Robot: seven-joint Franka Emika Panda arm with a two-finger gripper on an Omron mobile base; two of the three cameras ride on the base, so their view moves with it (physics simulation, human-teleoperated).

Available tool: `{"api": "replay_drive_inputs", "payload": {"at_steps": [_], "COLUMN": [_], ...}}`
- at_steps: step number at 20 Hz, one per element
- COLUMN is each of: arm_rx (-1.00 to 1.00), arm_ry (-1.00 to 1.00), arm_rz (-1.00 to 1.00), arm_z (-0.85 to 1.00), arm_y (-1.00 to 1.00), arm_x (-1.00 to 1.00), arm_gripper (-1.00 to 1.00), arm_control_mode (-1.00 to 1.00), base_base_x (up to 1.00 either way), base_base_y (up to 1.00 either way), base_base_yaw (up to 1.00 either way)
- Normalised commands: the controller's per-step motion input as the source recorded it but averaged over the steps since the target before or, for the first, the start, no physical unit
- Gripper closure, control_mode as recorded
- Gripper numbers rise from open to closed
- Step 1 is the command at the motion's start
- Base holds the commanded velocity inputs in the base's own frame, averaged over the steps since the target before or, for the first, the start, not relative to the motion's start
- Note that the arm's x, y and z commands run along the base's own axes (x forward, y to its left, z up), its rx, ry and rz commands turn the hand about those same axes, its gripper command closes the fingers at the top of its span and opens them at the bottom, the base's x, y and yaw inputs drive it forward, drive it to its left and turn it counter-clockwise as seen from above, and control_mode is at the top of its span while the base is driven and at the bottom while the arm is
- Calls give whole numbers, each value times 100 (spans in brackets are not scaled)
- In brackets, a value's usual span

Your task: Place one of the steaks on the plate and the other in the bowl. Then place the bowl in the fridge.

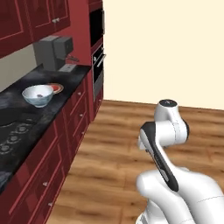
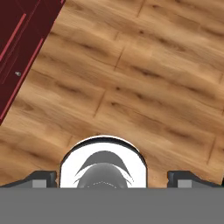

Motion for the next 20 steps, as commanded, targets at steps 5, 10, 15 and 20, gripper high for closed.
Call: {"api": "replay_drive_inputs", "payload": {"at_steps": [5, 10, 15, 20], "arm_rx": [0, 0, 0, 0], "arm_ry": [0, 0, 0, 0], "arm_rz": [0, 0, 0, 0], "arm_z": [0, 0, 0, 0], "arm_y": [0, 0, 0, 0], "arm_x": [0, 0, 0, 0], "arm_gripper": [-100, -100, -100, -100], "arm_control_mode": [100, 100, 100, 100], "base_base_x": [100, 100, 79, 28], "base_base_y": [32, 9, -7, -32], "base_base_yaw": [0, 7, 35, 56]}}
